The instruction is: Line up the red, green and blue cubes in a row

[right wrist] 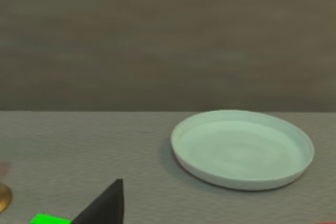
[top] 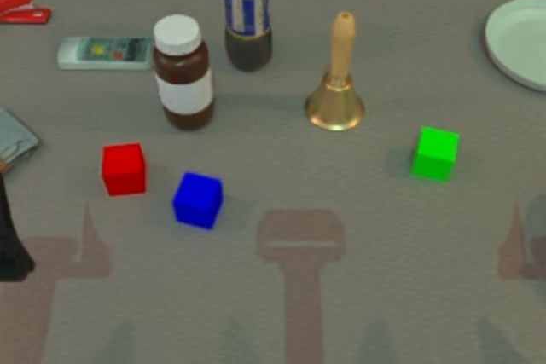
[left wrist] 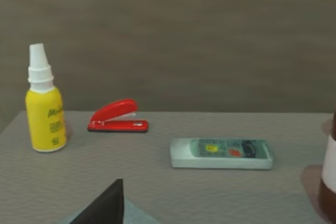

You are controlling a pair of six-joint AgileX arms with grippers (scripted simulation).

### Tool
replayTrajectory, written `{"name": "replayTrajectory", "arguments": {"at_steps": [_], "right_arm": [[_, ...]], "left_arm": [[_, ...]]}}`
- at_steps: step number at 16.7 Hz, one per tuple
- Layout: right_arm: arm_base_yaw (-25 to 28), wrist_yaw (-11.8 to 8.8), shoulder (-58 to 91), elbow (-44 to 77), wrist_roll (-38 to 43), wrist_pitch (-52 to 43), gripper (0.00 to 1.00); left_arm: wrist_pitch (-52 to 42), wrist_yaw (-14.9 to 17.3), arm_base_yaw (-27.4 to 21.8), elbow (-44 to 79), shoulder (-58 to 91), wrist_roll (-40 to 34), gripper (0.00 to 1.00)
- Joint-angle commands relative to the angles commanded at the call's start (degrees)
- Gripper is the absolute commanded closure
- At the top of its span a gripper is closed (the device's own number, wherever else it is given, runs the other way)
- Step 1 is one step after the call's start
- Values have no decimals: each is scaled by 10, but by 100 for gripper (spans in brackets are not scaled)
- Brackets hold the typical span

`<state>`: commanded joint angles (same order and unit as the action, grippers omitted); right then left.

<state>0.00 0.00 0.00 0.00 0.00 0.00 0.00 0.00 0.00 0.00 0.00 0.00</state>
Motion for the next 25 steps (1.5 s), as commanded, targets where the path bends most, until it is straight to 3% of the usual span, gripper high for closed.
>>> {"name": "replayTrajectory", "arguments": {"at_steps": [4,9,25], "right_arm": [[0,0,0,0,0,0,0],[0,0,0,0,0,0,0],[0,0,0,0,0,0,0]], "left_arm": [[-10,-1,-2,17,17,-4,0],[-94,-2,-18,148,168,-31,0],[-590,5,-113,827,1064,-171,0]]}}
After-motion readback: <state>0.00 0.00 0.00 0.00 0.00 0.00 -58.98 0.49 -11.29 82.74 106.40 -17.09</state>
